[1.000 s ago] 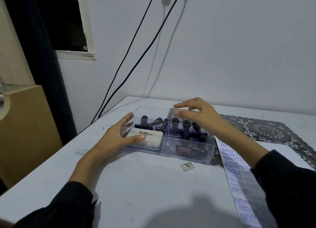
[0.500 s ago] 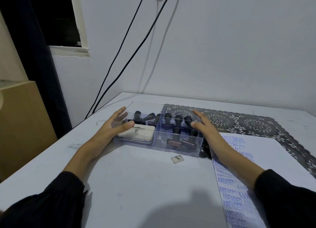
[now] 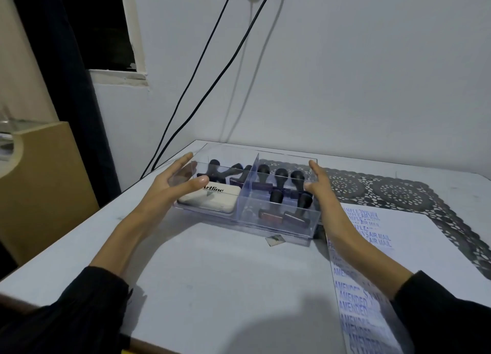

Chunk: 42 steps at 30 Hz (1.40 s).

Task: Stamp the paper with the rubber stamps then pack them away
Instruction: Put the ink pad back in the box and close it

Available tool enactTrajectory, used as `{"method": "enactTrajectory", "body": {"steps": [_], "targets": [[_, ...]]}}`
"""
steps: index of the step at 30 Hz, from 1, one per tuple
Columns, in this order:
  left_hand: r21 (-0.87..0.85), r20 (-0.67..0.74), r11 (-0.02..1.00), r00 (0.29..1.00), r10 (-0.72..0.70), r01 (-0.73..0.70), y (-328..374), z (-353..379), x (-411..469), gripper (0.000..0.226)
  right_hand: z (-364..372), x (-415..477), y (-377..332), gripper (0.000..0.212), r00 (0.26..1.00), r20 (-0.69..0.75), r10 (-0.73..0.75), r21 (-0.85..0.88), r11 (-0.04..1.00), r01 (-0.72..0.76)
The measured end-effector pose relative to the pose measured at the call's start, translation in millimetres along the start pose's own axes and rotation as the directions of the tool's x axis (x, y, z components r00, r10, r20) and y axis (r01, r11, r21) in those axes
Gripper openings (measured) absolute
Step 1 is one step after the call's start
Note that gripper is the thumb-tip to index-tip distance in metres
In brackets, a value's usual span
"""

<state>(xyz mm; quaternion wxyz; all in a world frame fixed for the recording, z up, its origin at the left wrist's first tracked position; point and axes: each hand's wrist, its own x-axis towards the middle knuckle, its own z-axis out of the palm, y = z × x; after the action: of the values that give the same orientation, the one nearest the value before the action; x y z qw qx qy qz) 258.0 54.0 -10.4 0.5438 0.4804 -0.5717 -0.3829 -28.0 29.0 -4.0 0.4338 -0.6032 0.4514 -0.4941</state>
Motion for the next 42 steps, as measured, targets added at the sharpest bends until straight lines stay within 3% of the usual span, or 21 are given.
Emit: {"method": "enactTrajectory", "body": {"steps": [5, 8, 10, 12, 15, 22, 26, 31, 35, 38, 40, 42], "targets": [[-0.027, -0.024, 1.000, 1.000, 0.006, -0.006, 9, 1, -41, 0.104, 1, -6, -2, 0.059, 0.999, -0.040, 0.015, 0.016, 1.000, -0.014], [-0.013, -0.033, 1.000, 0.999, -0.011, 0.011, 9, 2, -67, 0.108, -1, -19, 5, 0.088, 0.997, 0.007, 0.078, 0.066, 0.995, -0.078], [-0.022, -0.023, 1.000, 1.000, -0.011, 0.011, 9, 4, -84, 0.107, -1, -37, 10, 0.070, 0.999, -0.034, 0.036, 0.017, 0.999, -0.035], [-0.022, -0.014, 1.000, 1.000, -0.018, 0.018, 10, 6, -99, 0.106, 1, -55, 13, 0.067, 0.997, -0.072, 0.027, -0.043, 0.999, -0.030], [-0.010, -0.004, 1.000, 1.000, -0.014, 0.014, 10, 4, -114, 0.106, -1, -97, 7, 0.054, 1.000, 0.018, -0.005, -0.065, 0.998, 0.006], [0.057, -0.004, 0.998, 1.000, -0.029, 0.029, 6, -6, -133, 0.103, 0, -129, 12, 0.062, 0.991, 0.120, 0.051, -0.215, 0.976, -0.024], [0.056, 0.010, 0.997, 0.999, -0.047, 0.047, 2, -9, -134, 0.106, -2, -127, 18, 0.053, 0.986, 0.158, 0.054, -0.288, 0.957, -0.006], [0.169, 0.118, 0.984, 0.990, -0.077, 0.056, 5, -23, -126, 0.112, -12, -106, 21, 0.060, 0.972, 0.207, 0.111, -0.292, 0.955, -0.047], [0.132, 0.019, 0.988, 0.997, -0.077, 0.074, 4, -32, -105, 0.112, -32, -61, 12, 0.049, 0.993, 0.102, 0.062, -0.336, 0.942, -0.024], [0.146, -0.046, 0.985, 0.995, -0.084, 0.090, -8, -34, -66, 0.086, -50, -49, 0, 0.060, 0.985, 0.170, 0.008, -0.419, 0.905, 0.065], [0.224, -0.007, 0.971, 0.996, -0.084, 0.084, -13, -32, -39, 0.060, -56, -33, 4, 0.068, 0.979, 0.202, 0.022, -0.472, 0.878, 0.078], [0.322, 0.067, 0.945, 0.994, -0.086, 0.060, -20, -31, -13, 0.054, -54, -12, 11, 0.083, 0.962, 0.266, 0.060, -0.591, 0.799, 0.113]]}}
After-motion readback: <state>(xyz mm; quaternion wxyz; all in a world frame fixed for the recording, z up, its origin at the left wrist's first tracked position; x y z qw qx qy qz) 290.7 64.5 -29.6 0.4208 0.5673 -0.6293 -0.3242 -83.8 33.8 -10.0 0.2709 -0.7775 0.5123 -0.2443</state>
